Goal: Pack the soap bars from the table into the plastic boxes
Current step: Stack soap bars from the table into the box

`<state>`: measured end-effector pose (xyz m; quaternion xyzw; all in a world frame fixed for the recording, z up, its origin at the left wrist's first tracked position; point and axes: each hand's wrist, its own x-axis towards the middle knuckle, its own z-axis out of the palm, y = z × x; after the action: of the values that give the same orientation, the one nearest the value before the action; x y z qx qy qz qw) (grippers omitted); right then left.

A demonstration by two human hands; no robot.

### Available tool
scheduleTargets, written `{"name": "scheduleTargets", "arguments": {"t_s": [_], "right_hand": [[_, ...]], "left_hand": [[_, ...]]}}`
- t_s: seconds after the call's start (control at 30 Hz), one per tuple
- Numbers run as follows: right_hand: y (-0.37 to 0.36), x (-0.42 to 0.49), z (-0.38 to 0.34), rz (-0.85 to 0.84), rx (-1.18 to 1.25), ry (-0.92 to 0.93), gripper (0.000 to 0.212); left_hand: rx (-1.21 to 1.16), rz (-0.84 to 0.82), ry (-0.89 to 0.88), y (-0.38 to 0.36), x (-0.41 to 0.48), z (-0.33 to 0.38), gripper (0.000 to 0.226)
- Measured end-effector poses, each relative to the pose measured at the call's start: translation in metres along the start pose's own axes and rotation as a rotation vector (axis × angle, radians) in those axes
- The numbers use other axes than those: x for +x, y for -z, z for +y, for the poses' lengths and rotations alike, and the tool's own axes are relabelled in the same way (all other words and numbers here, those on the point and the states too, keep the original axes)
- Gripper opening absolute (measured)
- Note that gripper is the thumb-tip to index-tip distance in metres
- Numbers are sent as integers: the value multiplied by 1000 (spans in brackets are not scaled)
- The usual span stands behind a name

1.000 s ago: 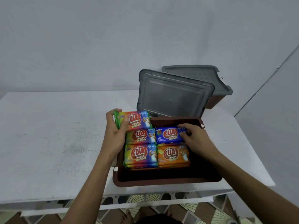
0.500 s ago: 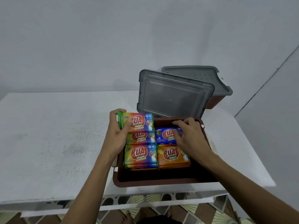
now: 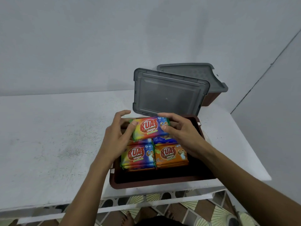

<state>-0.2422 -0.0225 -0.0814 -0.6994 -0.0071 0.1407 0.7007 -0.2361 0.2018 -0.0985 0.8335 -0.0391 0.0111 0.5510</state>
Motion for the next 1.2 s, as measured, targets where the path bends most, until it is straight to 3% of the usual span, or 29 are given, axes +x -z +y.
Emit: {"name": "scheduleTargets", "arguments": {"t_s": [0.13,0.27,0.57,0.87,1.2], "right_hand": [[26,-18,1,43,-136,-37,37],[45,-37,4,92,-249,-80,42],[43,-44,15,39,-409,-208,36],[27,-39,28,95,-823,-168,45],[16,-38,37,92,-991,-131,50]], "left_hand": [[404,86,-182,6,5,-25,30],[523,94,-207,3,5,-38,30],[600,105,-220,0,3,-40,26],[618,101,-195,-2,2,-38,26],[648,92,-190,-3,2,-39,28]]}}
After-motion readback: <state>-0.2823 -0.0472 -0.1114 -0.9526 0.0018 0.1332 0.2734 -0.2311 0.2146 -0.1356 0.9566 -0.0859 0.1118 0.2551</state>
